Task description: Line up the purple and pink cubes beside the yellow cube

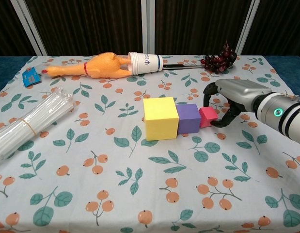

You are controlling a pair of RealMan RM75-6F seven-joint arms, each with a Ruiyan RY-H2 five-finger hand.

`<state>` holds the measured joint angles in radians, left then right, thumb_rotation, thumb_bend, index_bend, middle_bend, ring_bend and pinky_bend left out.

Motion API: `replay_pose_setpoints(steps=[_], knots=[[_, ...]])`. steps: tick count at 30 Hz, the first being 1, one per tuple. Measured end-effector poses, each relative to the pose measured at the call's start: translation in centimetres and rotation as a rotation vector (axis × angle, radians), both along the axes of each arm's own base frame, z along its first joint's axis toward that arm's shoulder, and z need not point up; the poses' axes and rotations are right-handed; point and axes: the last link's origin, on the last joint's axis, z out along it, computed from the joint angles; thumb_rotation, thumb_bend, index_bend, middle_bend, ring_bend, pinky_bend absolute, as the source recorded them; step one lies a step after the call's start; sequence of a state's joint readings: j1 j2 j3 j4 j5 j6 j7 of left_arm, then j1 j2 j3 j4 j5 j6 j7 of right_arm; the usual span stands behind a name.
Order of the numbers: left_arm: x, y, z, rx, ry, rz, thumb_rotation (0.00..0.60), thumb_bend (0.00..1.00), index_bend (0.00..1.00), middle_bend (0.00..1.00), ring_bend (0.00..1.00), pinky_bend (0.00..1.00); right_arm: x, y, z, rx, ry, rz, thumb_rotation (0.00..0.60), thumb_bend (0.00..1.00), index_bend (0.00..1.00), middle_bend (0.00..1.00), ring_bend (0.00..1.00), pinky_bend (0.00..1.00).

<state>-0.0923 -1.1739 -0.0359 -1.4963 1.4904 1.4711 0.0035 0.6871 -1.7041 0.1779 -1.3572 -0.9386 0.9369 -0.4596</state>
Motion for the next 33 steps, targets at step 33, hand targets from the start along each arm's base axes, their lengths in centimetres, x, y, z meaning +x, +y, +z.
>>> replay_pose_setpoints(steps=[33], knots=[[-0.2, -0.1, 0.0, 0.001, -0.003, 0.003, 0.600, 0.02, 0.22, 0.23, 0.17, 0.15, -0.1, 0.5, 2.2, 0.014, 0.013, 0.024, 0.600, 0.19, 0.32, 0.09, 0.00, 0.00]])
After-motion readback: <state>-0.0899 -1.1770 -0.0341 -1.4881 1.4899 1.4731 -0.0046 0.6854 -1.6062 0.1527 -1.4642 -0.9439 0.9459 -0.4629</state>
